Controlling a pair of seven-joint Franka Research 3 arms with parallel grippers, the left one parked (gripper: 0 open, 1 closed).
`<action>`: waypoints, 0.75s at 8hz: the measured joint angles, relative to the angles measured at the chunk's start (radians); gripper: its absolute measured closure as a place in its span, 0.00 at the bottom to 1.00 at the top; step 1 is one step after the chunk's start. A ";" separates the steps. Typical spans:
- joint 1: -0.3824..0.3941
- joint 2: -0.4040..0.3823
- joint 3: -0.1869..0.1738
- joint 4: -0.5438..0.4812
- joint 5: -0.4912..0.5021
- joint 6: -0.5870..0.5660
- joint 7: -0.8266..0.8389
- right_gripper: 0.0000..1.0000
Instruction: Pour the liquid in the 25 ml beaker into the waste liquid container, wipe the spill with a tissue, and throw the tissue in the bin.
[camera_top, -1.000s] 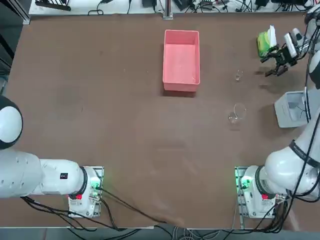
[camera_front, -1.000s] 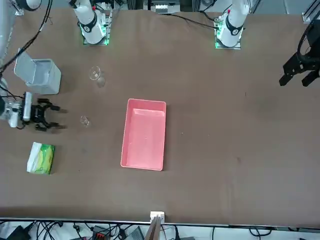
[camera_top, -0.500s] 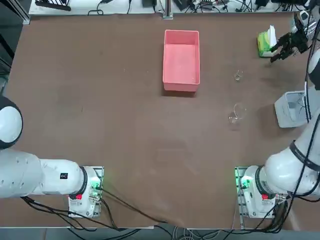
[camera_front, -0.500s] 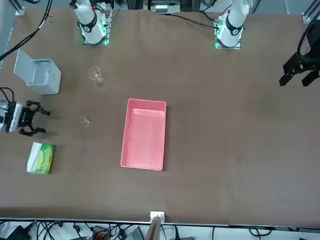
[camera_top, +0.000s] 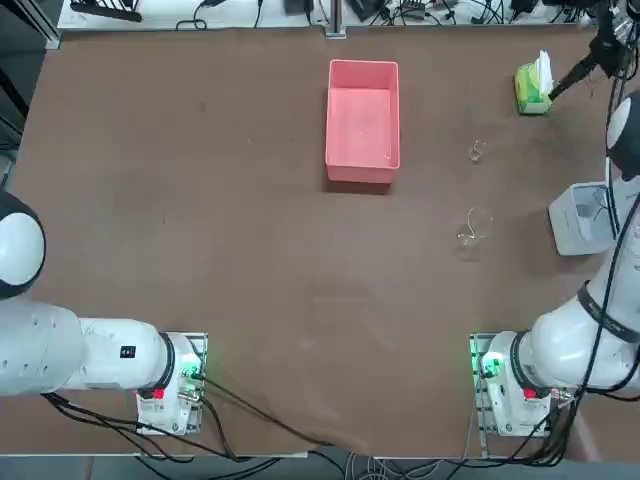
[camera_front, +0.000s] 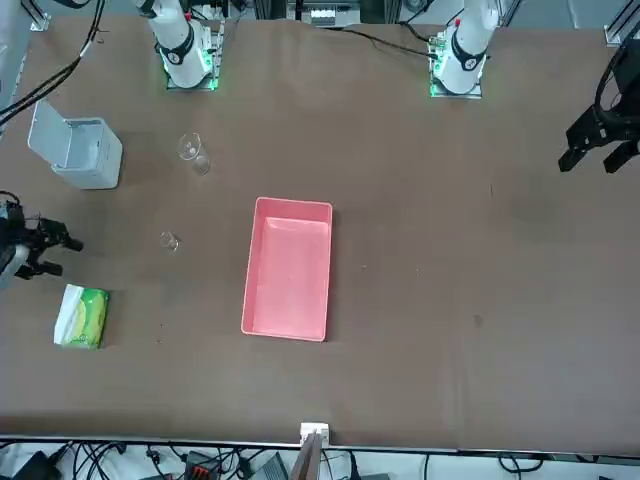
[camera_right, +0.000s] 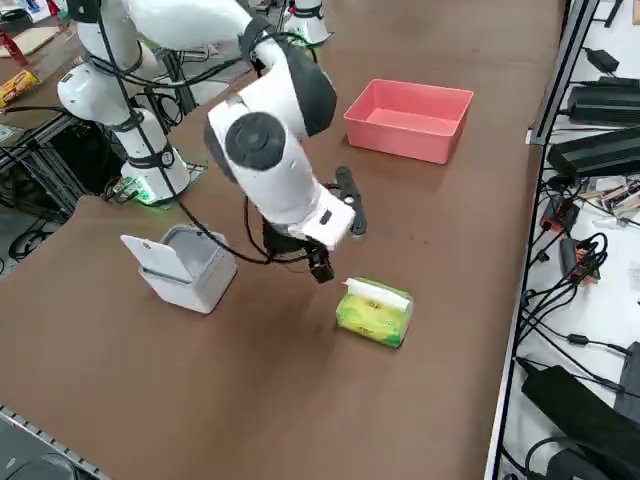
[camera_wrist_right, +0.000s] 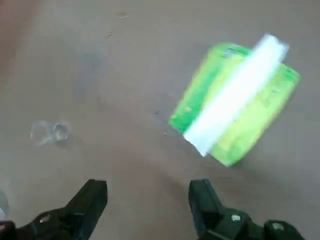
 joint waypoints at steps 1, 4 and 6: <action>0.009 0.003 0.000 0.017 -0.016 0.001 0.167 0.00; 0.036 0.047 0.000 0.078 -0.030 0.010 0.563 0.00; 0.044 0.117 -0.001 0.153 -0.079 0.070 0.600 0.00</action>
